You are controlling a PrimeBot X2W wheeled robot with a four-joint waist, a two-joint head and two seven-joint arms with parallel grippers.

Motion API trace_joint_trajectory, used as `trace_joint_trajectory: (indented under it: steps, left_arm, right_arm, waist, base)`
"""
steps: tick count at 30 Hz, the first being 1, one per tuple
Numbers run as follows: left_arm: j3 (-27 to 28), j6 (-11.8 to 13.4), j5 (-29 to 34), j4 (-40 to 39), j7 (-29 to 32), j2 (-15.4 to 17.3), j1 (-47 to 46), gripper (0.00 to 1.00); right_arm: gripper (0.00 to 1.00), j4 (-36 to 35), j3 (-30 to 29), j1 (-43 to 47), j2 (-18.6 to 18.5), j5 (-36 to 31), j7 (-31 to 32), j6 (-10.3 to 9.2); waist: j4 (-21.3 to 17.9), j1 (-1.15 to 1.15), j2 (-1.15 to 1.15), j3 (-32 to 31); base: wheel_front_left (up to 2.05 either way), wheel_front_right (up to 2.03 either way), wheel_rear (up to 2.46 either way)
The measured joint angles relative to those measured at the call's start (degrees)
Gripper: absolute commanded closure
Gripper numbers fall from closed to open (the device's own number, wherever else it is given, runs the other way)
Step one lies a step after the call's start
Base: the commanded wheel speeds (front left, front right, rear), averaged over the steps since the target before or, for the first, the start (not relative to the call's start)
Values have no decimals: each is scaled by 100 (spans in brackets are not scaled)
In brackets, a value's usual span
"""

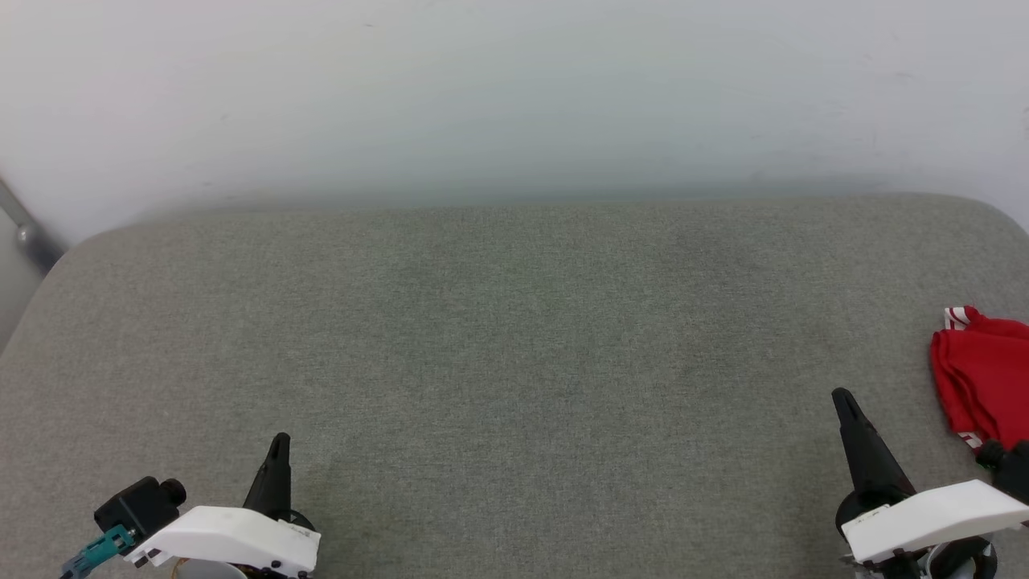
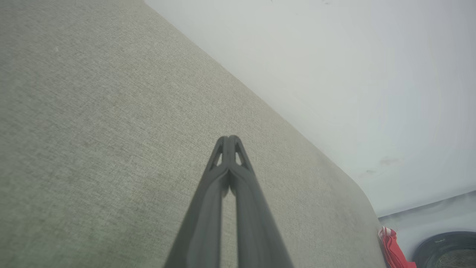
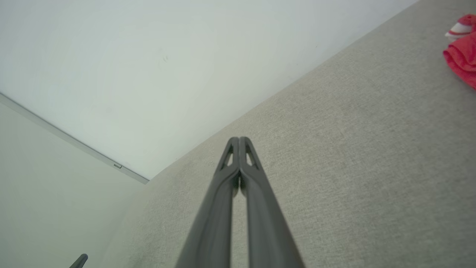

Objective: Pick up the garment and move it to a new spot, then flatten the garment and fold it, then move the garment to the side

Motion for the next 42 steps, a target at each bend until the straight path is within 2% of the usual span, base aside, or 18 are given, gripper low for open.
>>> trace_joint_trajectory:
  steps: [19,42]
  left_arm:
    - [389,-303,-1037,96,337,-277,-133,100]
    - [794,-610,-2058,198,682,-552,-294,100]
  right_arm:
    - [100,302,-68,-191,0,1397,34,-1]
    - [100,610,-145,-402,1,2776,100,-1]
  waist:
    - [8,0,0,15]
    - [18,0,0,34]
  base:
    - [0,0,0]
    - [0,0,0]
